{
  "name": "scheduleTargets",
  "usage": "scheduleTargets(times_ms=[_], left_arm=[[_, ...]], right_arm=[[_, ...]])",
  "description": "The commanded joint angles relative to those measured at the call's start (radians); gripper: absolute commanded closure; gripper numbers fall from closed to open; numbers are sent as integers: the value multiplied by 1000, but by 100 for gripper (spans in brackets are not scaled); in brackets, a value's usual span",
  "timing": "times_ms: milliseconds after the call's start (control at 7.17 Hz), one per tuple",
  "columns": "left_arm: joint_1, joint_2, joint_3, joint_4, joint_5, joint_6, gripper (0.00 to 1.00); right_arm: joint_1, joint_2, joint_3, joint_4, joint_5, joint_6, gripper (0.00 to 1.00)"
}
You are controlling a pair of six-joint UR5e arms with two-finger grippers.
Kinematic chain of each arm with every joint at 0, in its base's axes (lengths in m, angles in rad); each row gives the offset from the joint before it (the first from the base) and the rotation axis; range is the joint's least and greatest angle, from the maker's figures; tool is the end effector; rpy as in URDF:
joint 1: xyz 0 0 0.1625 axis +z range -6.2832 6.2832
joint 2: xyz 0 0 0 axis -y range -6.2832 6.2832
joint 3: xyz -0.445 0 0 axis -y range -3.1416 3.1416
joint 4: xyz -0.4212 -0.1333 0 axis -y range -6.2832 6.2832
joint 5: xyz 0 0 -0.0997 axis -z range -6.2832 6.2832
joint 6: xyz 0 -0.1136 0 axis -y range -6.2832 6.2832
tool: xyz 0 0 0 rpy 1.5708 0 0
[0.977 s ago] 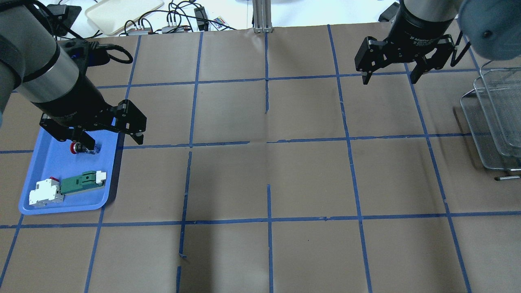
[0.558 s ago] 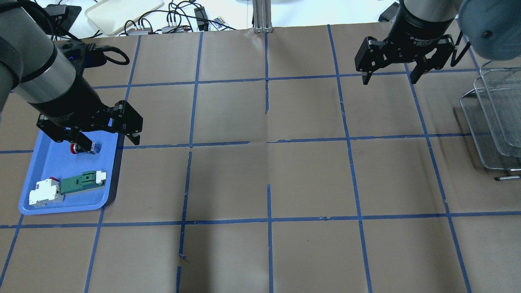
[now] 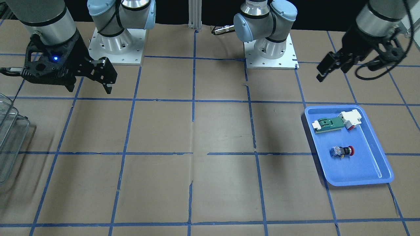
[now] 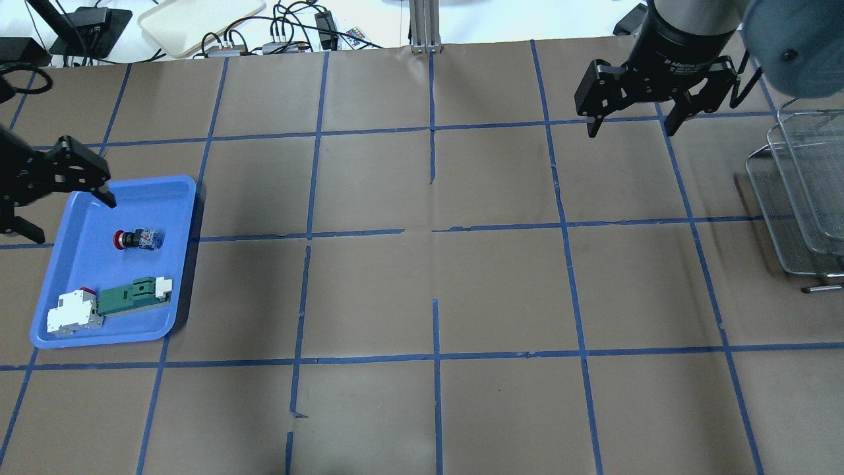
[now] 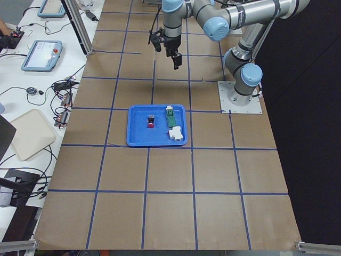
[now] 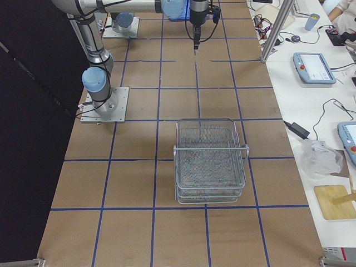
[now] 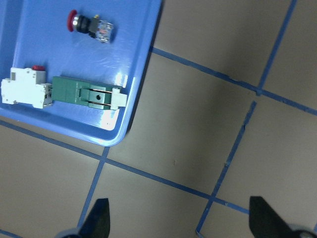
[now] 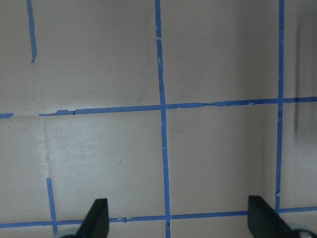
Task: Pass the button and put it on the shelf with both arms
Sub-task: 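Move the left gripper down over the red push button in the tray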
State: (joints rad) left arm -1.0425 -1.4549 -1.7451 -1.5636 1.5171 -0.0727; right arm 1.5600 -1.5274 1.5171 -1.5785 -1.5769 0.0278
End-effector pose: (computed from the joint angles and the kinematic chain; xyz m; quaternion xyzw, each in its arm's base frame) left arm 0.1129 -0.4700 0.4615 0.2964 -0.9543 -0.0189 0.0319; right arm 0.1267 -0.5436 0.4996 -0.0193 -0.9998 0.0090 0.0030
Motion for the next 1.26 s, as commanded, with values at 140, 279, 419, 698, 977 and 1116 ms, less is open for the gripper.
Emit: scheduleTargets(times_ms=[140,279,419,698,977,1116], left_arm=[[194,-155,6,220,-66,-247,0],[206,-213,22,238,-69,-278,0],[228,-273,39,252,-77,-297,0],[242,-393,84,327,-170,-468,0],[242,-496,87,330,-248,-608,0],[245,-531,87,330,-262,-618,0]], right_arm=[[0,1,2,0,0,-8,0],[0,1,2,0,0,-8,0],[0,1,2,0,0,-9,0],[0,1,2,0,-2,-9,0],[0,1,2,2,-2,-9,0],[0,1,3,2,-2,-9,0]])
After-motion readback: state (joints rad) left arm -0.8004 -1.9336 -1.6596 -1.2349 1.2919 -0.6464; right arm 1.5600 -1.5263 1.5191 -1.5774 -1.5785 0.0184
